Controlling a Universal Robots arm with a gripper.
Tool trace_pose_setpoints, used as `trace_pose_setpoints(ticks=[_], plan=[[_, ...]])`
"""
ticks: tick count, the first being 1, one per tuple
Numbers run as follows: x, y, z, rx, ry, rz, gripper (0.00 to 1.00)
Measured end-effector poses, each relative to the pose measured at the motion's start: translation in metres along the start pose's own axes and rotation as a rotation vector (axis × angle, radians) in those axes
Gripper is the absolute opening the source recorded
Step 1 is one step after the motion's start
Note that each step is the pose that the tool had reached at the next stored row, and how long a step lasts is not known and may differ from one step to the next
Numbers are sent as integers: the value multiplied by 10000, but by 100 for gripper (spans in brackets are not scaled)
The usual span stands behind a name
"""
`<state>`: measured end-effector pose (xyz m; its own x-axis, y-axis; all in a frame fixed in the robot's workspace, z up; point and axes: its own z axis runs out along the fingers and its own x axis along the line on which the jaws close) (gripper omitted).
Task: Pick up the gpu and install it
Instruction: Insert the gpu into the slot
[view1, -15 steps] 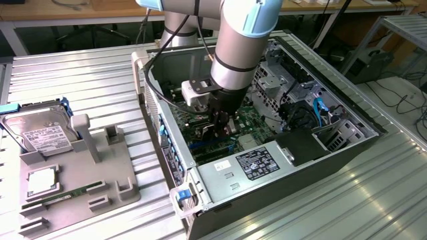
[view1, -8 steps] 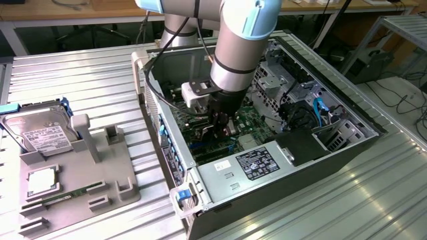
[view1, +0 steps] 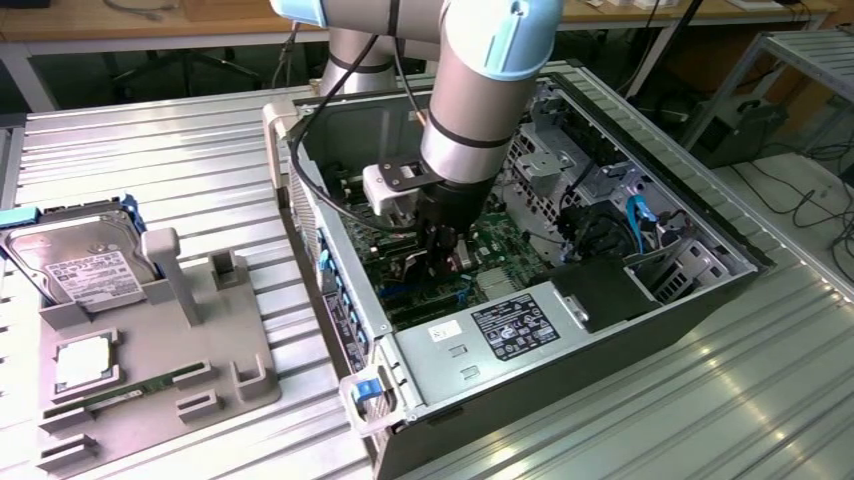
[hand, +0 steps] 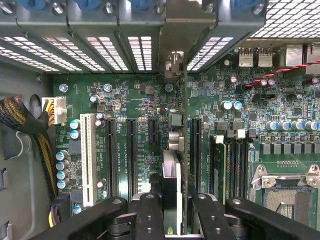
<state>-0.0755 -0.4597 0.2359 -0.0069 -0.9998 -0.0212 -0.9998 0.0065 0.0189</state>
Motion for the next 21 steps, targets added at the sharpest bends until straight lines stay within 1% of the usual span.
trace_pose_setpoints(ticks=[4, 5, 7, 21], plan=[[2, -1, 44, -3, 7, -1, 28], [1, -2, 57, 3, -5, -1, 28], [2, -1, 66, -1, -1, -1, 28], [1, -1, 69, 1, -2, 0, 28]])
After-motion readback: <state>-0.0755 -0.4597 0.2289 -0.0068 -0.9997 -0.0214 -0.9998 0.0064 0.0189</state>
